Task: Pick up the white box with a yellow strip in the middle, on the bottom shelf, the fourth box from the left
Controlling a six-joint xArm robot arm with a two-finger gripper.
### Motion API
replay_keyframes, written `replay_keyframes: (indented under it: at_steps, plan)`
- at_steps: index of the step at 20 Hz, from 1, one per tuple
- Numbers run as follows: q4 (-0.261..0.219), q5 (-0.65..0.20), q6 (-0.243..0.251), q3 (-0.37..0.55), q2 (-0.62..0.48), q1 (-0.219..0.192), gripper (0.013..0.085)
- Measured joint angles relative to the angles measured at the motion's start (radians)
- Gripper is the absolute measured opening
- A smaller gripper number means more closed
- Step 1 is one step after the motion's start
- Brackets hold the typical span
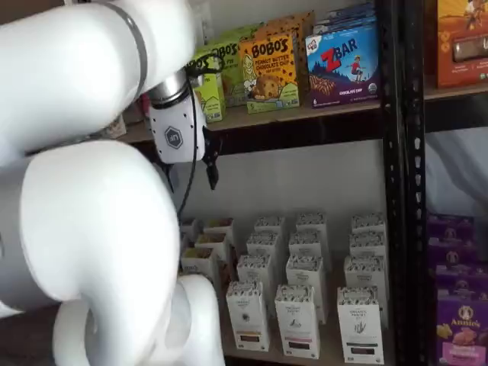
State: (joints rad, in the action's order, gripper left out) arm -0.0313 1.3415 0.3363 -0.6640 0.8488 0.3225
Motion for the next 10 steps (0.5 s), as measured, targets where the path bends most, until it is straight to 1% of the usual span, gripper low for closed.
replay_keyframes:
  at_steps: [1,3,7,10]
  plan:
    - [0.005,-0.030,0.011,0.015,-0.011,0.011,0.0850]
    - [-0.005,-0.090,0.044,0.045,-0.033,0.040,0.0850]
    - [-0.026,-0.160,0.096,0.076,-0.080,0.082,0.0850]
    - [-0.035,-0.234,0.137,0.104,-0.131,0.115,0.0850]
